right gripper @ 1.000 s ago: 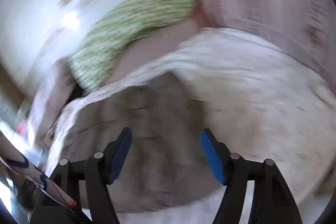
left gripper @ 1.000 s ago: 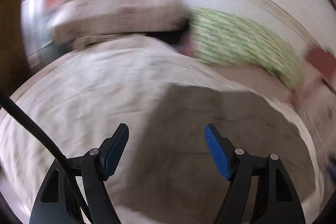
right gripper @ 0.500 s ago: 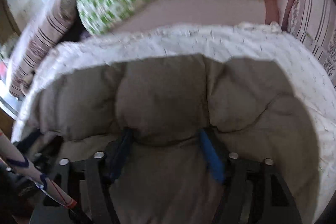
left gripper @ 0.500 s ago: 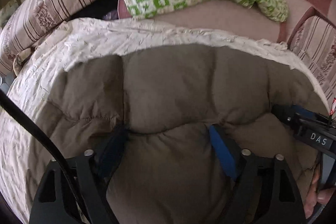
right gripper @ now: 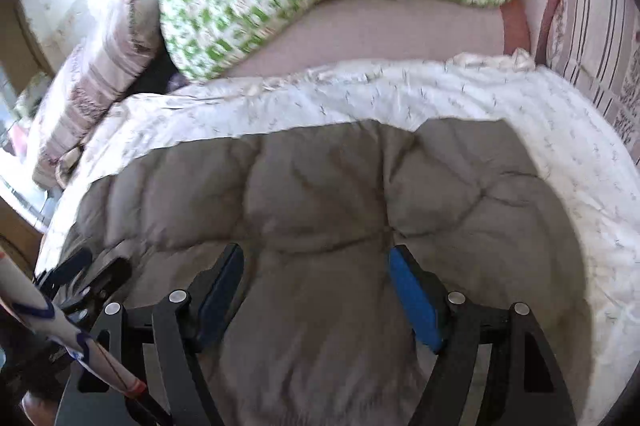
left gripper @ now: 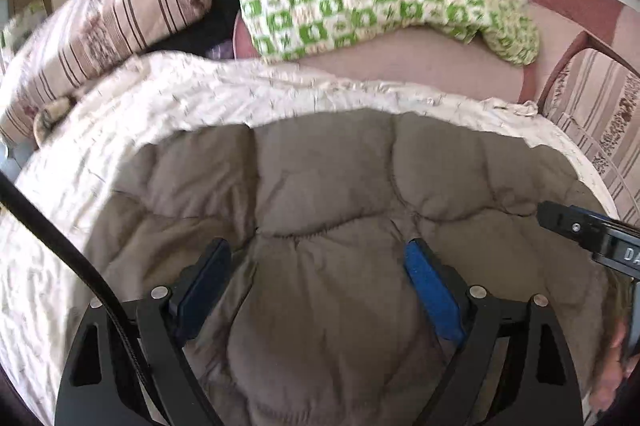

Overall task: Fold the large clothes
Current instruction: 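Flatten the quilted back of the folded jacket with both tools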

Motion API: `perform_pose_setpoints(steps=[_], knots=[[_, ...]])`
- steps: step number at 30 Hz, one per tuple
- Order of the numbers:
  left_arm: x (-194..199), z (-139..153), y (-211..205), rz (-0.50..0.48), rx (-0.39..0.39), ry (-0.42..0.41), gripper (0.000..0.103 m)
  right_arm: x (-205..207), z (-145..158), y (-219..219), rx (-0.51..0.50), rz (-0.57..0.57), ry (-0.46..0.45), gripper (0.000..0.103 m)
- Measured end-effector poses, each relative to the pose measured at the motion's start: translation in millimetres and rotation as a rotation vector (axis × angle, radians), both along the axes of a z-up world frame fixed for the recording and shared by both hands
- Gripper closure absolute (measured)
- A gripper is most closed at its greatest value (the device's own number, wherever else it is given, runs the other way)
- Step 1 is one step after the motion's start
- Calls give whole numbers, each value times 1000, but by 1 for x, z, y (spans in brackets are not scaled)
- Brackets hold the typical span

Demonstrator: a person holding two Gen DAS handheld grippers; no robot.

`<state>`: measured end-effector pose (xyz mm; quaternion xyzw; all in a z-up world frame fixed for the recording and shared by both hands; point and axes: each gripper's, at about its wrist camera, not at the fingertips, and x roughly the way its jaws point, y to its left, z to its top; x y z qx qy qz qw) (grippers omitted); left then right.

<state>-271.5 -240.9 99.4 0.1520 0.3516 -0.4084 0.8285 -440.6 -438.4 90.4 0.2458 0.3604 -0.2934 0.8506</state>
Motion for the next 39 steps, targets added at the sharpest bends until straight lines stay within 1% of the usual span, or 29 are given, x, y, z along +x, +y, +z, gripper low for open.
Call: perform_pose_setpoints(steps=[3, 6, 9, 11, 12, 14, 16, 17, 20, 24, 26, 28, 31, 33, 35, 38, 39], knots=[[-12, 11, 18, 5, -18, -28, 14, -14, 13, 19, -10, 15, -23, 23], [-24, 17, 38, 24, 1, -49, 14, -23, 15, 40, -10, 29, -27, 23], [-34, 15, 67, 36, 7, -42, 14, -35, 15, 55, 0, 32, -50, 23], [-35, 10, 80, 67, 5, -48, 14, -38, 15, 64, -7, 44, -48, 23], [-33, 6, 84, 86, 6, -38, 14, -38, 13, 66, -8, 51, -47, 23], [-24, -3, 85, 109, 29, 0, 14, -33, 5, 68, -2, 64, -30, 23], [-20, -9, 87, 124, 32, 8, 14, -26, -4, 66, 7, 65, -6, 23], [-19, -13, 87, 130, 35, 9, 14, -23, -8, 66, 0, 65, 7, 23], [-14, -25, 83, 137, 42, 48, 14, -14, -22, 67, -29, 77, 61, 22], [-14, -30, 77, 133, 62, 35, 13, -6, -31, 72, -84, 83, 112, 20], [-14, -29, 78, 132, 57, 32, 13, -5, -32, 73, -96, 84, 117, 20], [-14, -28, 80, 130, 45, 38, 13, -8, -29, 71, -88, 83, 101, 20], [-11, -25, 85, 126, 25, 53, 13, -20, -14, 68, -81, 80, 39, 20], [-10, -21, 88, 135, 15, 42, 13, -32, -1, 62, -120, 31, 11, 20], [-9, -20, 90, 137, 8, 35, 13, -42, 3, 48, -119, -25, 4, 20], [-8, -20, 89, 136, 15, 40, 13, -50, -11, 24, -56, -100, 47, 20], [-8, -20, 89, 135, 18, 39, 13, -49, -19, 18, -30, -104, 66, 20]])
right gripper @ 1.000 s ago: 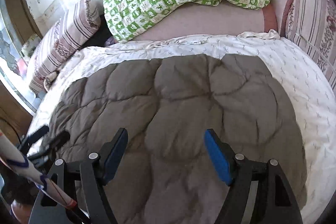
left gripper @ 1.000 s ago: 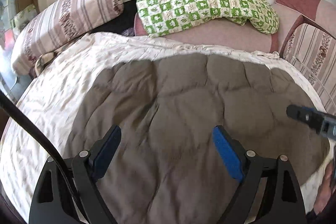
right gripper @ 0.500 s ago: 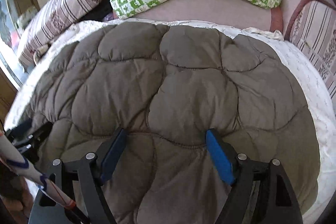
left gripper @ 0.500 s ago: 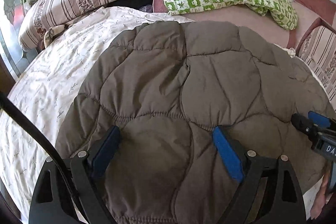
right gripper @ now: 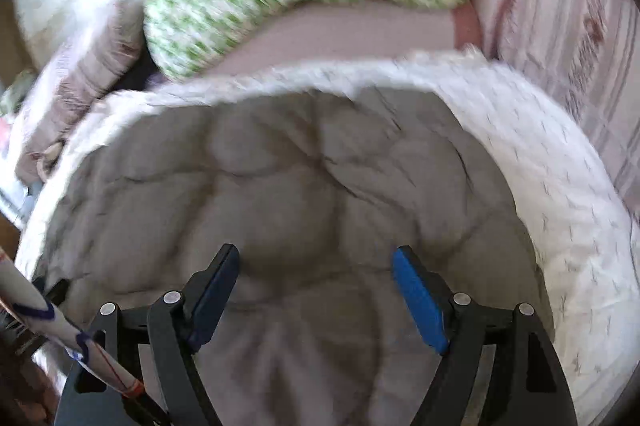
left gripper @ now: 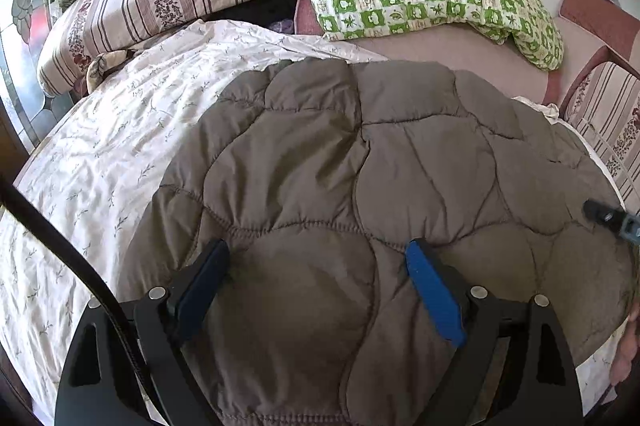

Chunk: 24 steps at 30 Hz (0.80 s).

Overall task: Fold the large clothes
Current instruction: 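Flatten the quilted back of the folded jacket with both tools, then release the jacket and lift both tools away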

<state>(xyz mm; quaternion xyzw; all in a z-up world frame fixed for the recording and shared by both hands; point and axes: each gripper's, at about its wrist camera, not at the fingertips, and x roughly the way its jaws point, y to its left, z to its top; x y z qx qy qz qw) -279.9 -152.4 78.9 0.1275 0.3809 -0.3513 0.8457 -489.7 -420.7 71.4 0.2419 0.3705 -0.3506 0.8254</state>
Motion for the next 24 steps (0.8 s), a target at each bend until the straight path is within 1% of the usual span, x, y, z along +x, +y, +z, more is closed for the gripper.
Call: perform_pose_setpoints(steps=[1, 2, 5, 8, 11, 13, 16, 18, 21, 24], knots=[[-1, 0, -1, -1, 3, -5, 13, 2, -10, -5, 36, 14, 9, 19], [-1, 1, -1, -1, 6, -11, 13, 2, -13, -6, 42, 15, 5, 19], [-3, 3, 1, 5, -2, -23, 13, -2, -4, -3, 30, 10, -22, 19], [-5, 5, 2, 16, 4, -67, 13, -3, 11, 12, -17, 39, -59, 19], [-7, 8, 3, 24, 15, -116, 13, 7, 21, 36, -65, 108, -83, 19], [-8, 8, 2, 22, 18, -127, 13, 16, 23, 53, -90, 170, -83, 19], [-9, 6, 2, 15, 27, -133, 13, 30, 18, 74, -119, 236, -46, 19], [-9, 5, 1, 12, 30, -137, 13, 39, 11, 82, -125, 260, -22, 19], [-9, 3, 1, 9, 35, -142, 13, 49, -4, 88, -139, 270, 40, 18], [-10, 2, -1, 8, 38, -146, 13, 50, -8, 87, -135, 272, 43, 18]])
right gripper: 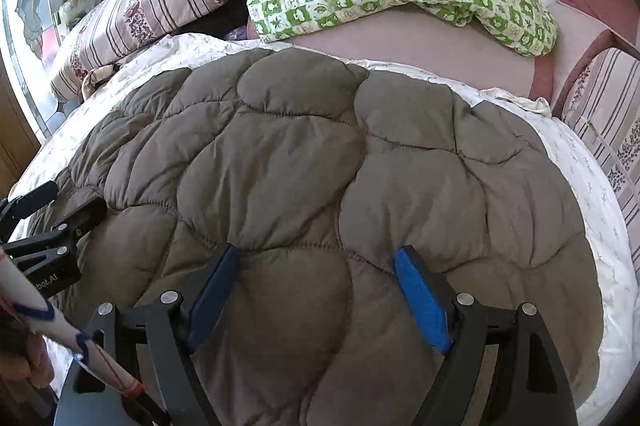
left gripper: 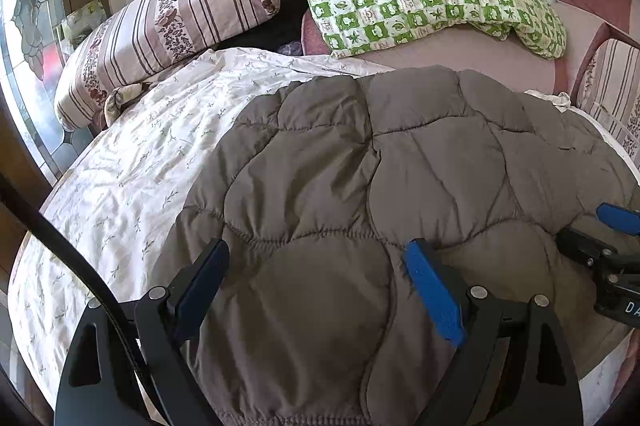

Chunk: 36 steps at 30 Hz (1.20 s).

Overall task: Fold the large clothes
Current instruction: 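Release the jacket and lift both tools away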

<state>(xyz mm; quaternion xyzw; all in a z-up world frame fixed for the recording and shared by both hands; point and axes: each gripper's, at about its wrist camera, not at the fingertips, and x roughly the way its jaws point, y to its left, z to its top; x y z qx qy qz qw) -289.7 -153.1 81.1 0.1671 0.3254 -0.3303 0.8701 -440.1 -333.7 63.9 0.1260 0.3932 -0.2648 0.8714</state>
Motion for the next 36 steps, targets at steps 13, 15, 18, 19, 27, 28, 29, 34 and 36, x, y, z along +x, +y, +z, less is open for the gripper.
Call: perform_pose_setpoints(steps=[13, 15, 18, 19, 27, 28, 29, 34, 36], knots=[[-5, 1, -2, -8, 8, -28, 13, -11, 9, -4, 13, -2, -47, 17], [-5, 1, -2, -8, 8, -28, 13, -19, 16, -12, 5, -35, -67, 17], [-5, 1, -2, -8, 8, -29, 13, -29, 20, -32, 16, -104, -83, 17], [-5, 1, -2, -9, 9, -30, 13, -34, 20, -42, 39, -136, -89, 17], [-7, 2, -5, -9, 8, -36, 13, -41, -2, -75, 141, -228, -39, 16], [-8, 3, -4, -9, -2, -34, 13, -43, 5, -71, 134, -226, -54, 16], [-9, 6, -2, -11, -14, -29, 13, -46, 12, -66, 127, -226, -76, 16], [-37, 45, 33, -8, -145, -79, 13, -72, 65, -21, 11, -231, -175, 16], [-55, 62, 53, -17, -198, -109, 13, -92, 85, 8, -56, -227, -221, 16]])
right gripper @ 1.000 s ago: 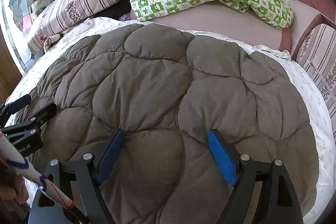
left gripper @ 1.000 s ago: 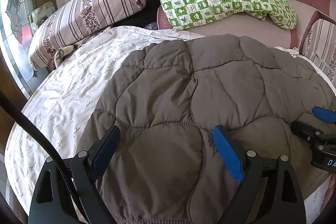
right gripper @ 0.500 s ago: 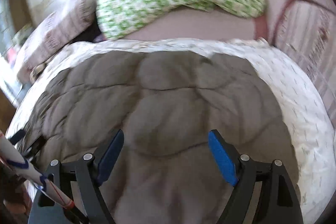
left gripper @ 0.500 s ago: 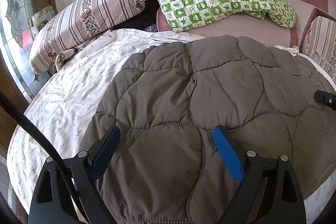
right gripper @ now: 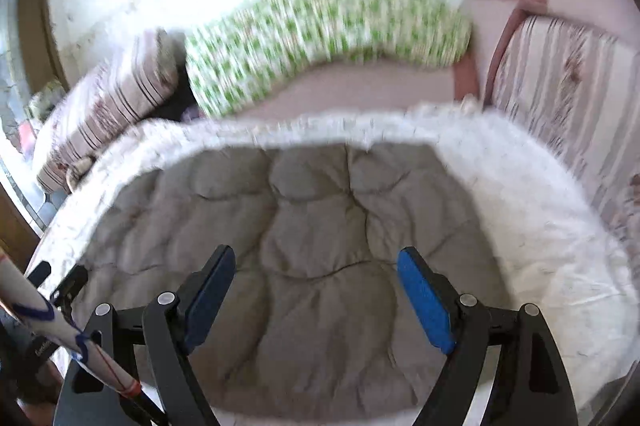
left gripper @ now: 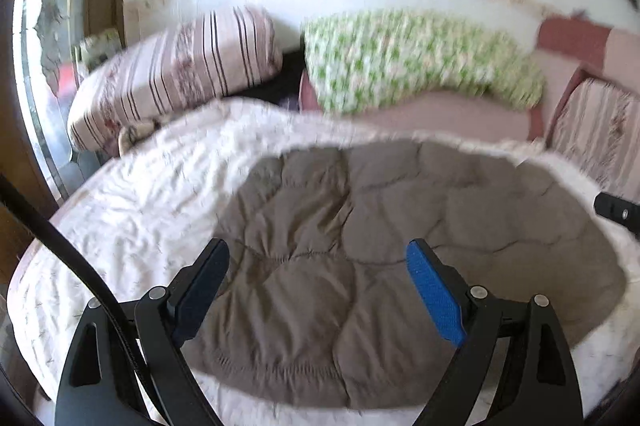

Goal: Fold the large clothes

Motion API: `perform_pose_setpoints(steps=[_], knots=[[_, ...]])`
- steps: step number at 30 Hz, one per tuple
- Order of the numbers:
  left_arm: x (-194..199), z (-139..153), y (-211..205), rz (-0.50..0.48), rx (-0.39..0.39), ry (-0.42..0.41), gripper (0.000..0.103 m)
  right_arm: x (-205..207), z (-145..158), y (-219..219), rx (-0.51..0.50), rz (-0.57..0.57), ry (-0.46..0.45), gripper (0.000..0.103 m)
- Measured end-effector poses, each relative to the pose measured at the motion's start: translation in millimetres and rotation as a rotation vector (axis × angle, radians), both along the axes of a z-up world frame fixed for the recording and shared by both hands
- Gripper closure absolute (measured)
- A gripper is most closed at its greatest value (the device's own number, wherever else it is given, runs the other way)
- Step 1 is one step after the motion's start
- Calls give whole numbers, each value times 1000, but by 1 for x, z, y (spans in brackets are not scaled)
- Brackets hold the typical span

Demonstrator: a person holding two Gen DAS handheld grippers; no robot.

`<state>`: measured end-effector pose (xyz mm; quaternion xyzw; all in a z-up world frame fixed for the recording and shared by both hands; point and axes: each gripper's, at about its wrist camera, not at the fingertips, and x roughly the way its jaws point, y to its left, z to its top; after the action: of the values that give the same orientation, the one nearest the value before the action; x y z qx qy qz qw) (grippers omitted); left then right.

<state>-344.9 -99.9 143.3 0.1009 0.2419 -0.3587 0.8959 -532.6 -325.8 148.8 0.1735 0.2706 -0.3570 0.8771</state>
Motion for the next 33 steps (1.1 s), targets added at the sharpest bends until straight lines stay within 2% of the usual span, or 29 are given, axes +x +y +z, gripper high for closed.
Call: perform_pose_setpoints(steps=[3, 9, 13, 15, 18, 21, 25, 28, 30, 33], knots=[[-31, 21, 31, -14, -58, -50, 13, -34, 23, 45, -64, 25, -72, 15], [-76, 43, 74, -39, -88, -83, 13, -62, 45, 101, -110, 95, -84, 15], [-110, 76, 110, -44, -147, -142, 13, -86, 66, 133, -133, 114, -112, 13], [-126, 93, 128, -36, -171, -176, 7, -102, 78, 150, -151, 105, -134, 10], [-148, 120, 155, -42, -205, -202, 4, -123, 99, 173, -180, 89, -171, 6], [-159, 136, 170, -8, -196, -220, 2, -138, 115, 195, -213, 88, -205, 2], [-156, 142, 174, 19, -142, -164, 1, -144, 119, 216, -195, 120, -234, 0], [-157, 136, 177, 36, -147, -162, 1, -135, 115, 223, -236, 106, -179, 0], [-159, 129, 174, 58, -137, -175, 1, -130, 109, 219, -204, 113, -164, 0], [-155, 118, 166, 55, -114, -140, 1, -118, 98, 206, -151, 108, -129, 0]])
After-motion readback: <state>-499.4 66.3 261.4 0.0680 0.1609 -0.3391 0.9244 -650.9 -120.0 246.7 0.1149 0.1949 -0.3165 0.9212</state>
